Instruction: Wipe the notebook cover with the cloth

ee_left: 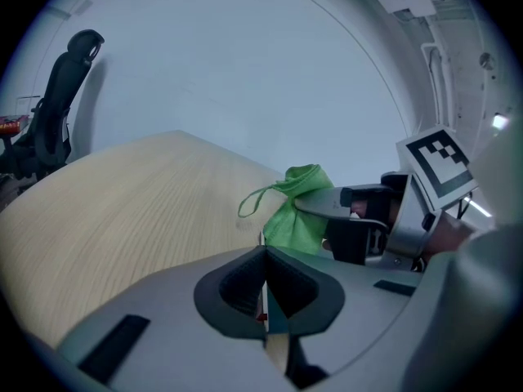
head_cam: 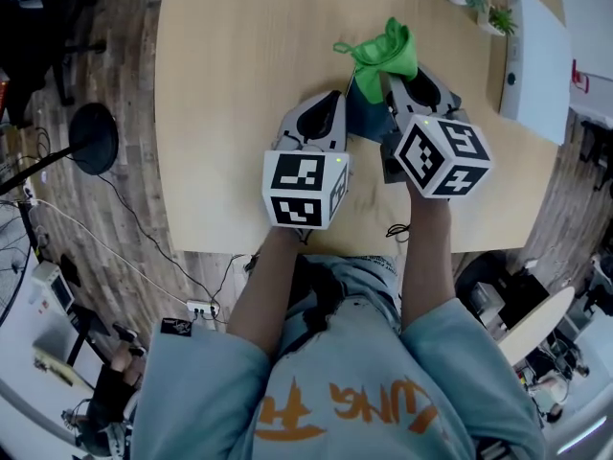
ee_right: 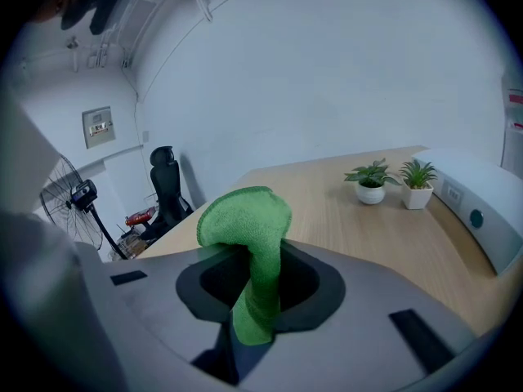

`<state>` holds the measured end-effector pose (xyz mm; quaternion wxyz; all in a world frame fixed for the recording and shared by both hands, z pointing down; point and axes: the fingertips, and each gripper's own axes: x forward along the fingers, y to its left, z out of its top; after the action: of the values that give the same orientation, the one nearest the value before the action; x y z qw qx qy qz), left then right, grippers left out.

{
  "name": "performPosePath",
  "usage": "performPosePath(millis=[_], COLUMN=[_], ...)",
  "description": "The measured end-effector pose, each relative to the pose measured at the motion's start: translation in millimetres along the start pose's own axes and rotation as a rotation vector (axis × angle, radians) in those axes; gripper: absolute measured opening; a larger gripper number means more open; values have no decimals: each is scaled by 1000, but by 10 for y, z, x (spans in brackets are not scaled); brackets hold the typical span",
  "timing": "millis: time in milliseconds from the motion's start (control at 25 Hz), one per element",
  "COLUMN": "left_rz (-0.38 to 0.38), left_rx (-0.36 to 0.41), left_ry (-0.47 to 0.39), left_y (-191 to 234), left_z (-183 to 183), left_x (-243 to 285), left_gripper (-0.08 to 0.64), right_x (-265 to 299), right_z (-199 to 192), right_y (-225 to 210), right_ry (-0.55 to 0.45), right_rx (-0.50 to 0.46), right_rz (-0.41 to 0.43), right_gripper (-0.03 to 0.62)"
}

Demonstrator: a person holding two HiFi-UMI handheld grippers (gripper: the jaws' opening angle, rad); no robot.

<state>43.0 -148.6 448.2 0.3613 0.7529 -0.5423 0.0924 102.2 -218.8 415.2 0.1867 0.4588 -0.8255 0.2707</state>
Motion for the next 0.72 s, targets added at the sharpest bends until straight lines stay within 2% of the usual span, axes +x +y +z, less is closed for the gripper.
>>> performPosePath(millis=[160, 360, 520, 720], left_rz=[3, -5, -6, -3], left_rx=[-1, 3, 12, 14], left_ry=[12, 25, 37, 46], left_y=[5, 20, 4, 13], left_z=[-32, -59, -80, -100], left_x=[78, 110, 158, 166], left_gripper=[17, 17, 17, 17], right_x=[158, 232, 249, 245], right_z=[-96, -275, -293, -311], right_y=[0, -50, -93, -124], right_ry=[50, 147, 165, 169], right_rx=[-69, -274, -358, -397], right_rz=[3, -61, -80, -105], right_gripper=[71, 71, 71, 71])
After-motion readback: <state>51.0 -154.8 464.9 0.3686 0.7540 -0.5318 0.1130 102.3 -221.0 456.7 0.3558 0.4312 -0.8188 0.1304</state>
